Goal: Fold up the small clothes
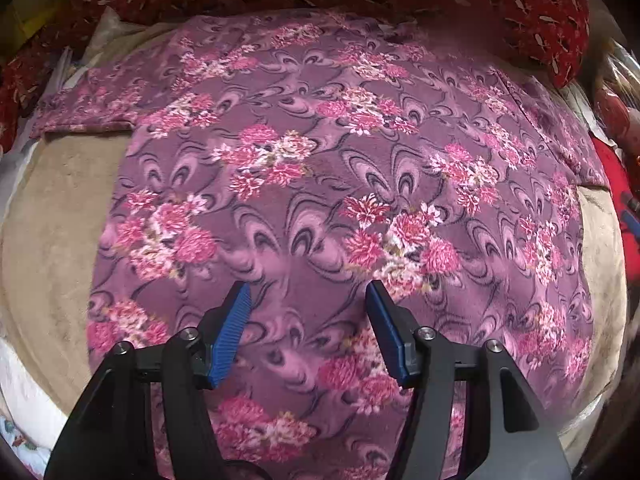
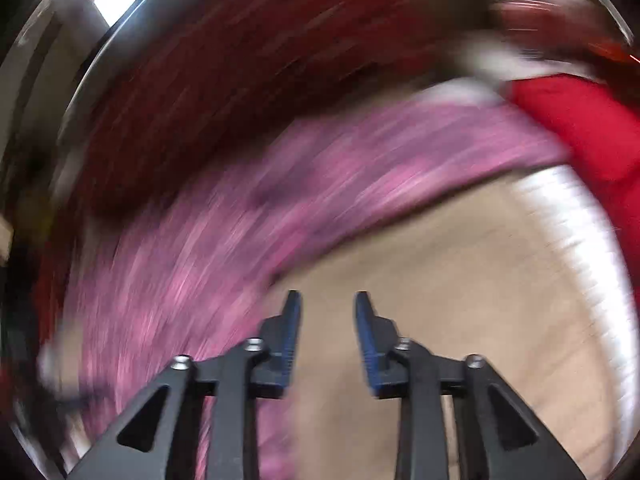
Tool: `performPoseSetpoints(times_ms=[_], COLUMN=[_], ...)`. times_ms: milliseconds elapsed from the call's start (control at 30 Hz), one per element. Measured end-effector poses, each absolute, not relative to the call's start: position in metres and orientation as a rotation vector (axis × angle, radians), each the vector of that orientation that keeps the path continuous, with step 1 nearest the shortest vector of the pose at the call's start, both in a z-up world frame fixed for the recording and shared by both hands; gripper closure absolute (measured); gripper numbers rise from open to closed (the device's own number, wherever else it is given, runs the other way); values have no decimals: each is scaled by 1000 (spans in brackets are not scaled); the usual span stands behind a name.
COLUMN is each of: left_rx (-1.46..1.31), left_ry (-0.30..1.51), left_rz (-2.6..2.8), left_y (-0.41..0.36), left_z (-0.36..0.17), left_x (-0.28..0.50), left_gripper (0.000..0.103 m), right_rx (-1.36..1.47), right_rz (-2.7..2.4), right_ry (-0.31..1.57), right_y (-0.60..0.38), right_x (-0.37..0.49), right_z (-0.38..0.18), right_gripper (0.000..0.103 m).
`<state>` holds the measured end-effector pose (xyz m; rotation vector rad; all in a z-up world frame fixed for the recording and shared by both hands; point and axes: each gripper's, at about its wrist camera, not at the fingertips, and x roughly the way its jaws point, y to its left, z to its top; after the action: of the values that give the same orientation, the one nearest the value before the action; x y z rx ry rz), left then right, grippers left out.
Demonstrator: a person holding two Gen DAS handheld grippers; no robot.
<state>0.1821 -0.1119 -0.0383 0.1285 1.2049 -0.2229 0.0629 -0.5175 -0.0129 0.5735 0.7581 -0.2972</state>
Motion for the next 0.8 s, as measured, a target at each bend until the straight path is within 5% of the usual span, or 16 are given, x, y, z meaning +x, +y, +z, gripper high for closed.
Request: performPoseSetpoints(times_ms=[233, 400, 500, 600, 800], left_rx=[152, 130, 118, 97, 9], left_ry=[1203, 1211, 1196, 1170, 1199], left_rz=[-238, -237, -228, -193, -143], left_y=[-124, -133, -137, -135, -116], left_z=[-44, -39, -35, -33, -46], left_x=[203, 231, 250, 273, 297], left_gripper=[44, 44, 44, 44, 44], right_rx=[1152, 1333, 1322, 1278, 1039], right_rz=[-689, -652, -645, -620, -530], right_ry=[581, 509, 478, 460, 333], right_y=[-727, -751, -755, -757, -728], right_x=[19, 41, 58, 67, 70], right_z=[-68, -105, -114, -109, -33], right_gripper=[54, 41, 42, 91, 93])
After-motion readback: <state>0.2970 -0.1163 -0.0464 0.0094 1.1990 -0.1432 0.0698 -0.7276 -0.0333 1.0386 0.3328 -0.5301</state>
